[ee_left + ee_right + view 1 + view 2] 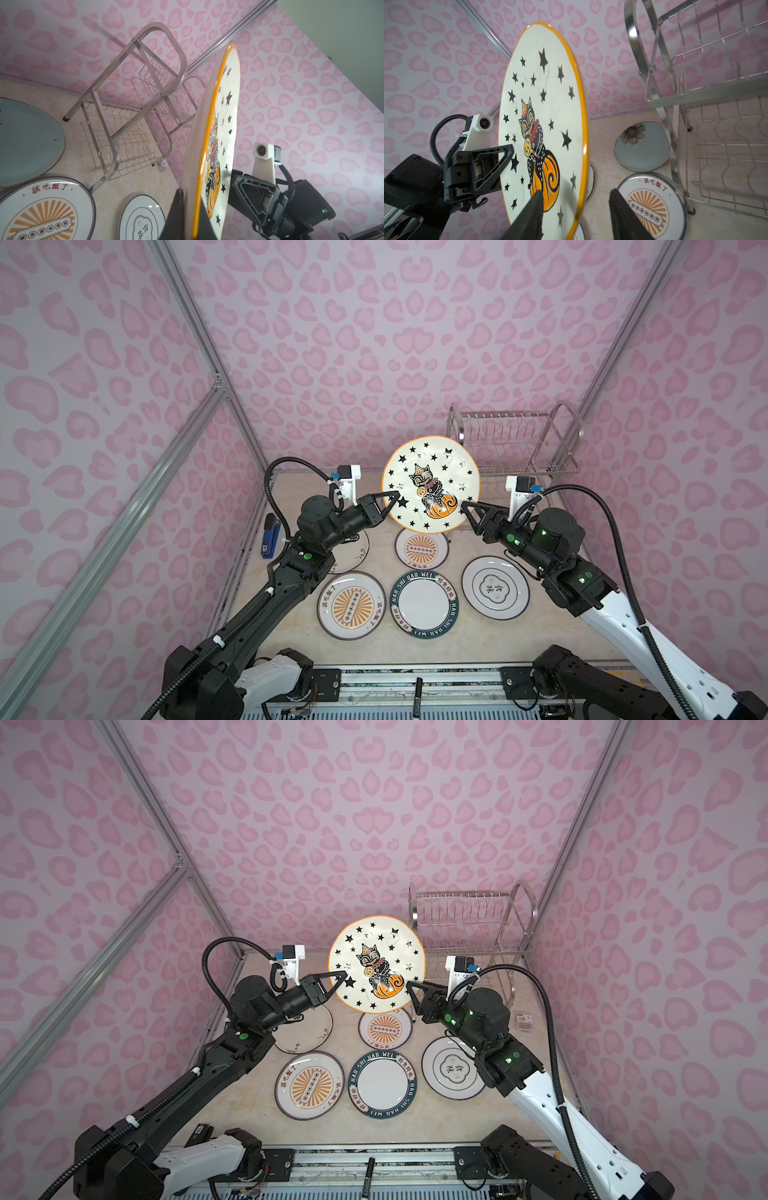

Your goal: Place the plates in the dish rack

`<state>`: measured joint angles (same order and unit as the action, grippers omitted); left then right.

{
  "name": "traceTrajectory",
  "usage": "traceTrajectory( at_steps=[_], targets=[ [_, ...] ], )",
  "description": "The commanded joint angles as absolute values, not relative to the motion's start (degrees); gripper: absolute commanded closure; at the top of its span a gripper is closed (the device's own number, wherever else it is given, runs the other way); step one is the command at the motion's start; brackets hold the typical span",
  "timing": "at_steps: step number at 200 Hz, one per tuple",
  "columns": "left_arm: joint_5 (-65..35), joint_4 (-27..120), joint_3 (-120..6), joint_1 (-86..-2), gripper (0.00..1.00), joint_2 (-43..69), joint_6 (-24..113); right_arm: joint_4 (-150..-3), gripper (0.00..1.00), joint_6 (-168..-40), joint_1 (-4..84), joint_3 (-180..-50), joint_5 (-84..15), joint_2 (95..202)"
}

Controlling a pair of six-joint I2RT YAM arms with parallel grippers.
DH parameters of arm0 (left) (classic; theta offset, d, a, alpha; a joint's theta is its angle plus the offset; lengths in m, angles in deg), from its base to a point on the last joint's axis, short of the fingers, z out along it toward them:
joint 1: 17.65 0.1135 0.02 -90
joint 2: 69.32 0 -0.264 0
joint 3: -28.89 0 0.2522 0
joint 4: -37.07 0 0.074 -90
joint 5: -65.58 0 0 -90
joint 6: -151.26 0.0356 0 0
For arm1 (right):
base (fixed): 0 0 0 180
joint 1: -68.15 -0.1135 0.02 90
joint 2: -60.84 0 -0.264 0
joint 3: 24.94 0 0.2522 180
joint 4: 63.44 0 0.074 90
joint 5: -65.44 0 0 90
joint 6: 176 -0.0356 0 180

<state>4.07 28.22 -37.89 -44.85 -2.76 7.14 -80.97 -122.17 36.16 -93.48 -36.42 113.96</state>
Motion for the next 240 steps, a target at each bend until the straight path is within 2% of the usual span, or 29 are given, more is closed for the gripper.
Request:
traceTrajectory(
  at_steps=[1, 22, 45, 68, 124, 144, 185, 200, 205, 240],
  targets=[
    [3.0, 17.8, -39.7, -46.1, 0.96, -1.9, 8.3, -77.7, 0.51, -122.9, 36.5, -93.3, -39.0, 114.9],
    [2.5, 17.9, -40.1, -47.1, 0.96, -0.9, 8.9, -76.7, 0.58, -123.3, 36.7, -93.3, -40.1, 115.7],
    [2.5, 18.0, -40.5, -48.1, 0.96, 0.3, 9.6, -76.2, 0.74, -123.9, 36.8, -93.7, -40.9, 116.6],
    [2.6, 18.5, -41.3, -48.7, 0.96, 1.3, 10.1, -75.5, 0.78, -124.7, 37.2, -93.4, -41.2, 116.7],
    [2.8, 21.3, -43.2, -49.1, 0.97, 2.9, 10.6, -73.6, 1.0, -126.1, 39.0, -92.3, -41.7, 115.4],
    [3.0, 22.3, -44.1, -49.1, 0.95, 3.3, 10.8, -73.0, 1.0, -126.9, 40.5, -91.6, -42.1, 114.6],
    [3.6, 21.3, -44.9, -49.2, 0.69, 4.6, 10.3, -72.0, 1.0, -128.2, 43.3, -90.6, -44.3, 113.6],
    [3.6, 20.9, -45.1, -49.2, 0.65, 5.2, 10.0, -71.6, 1.0, -128.7, 44.4, -90.2, -44.6, 113.0],
    [3.6, 20.7, -45.2, -49.2, 0.6, 5.4, 9.9, -71.2, 1.0, -129.0, 44.9, -90.0, -44.8, 112.8],
    [4.4, 19.8, -45.6, -49.3, 0.57, 6.7, 9.2, -69.1, 1.0, -131.7, 48.0, -88.6, -46.4, 112.0]
  ],
)
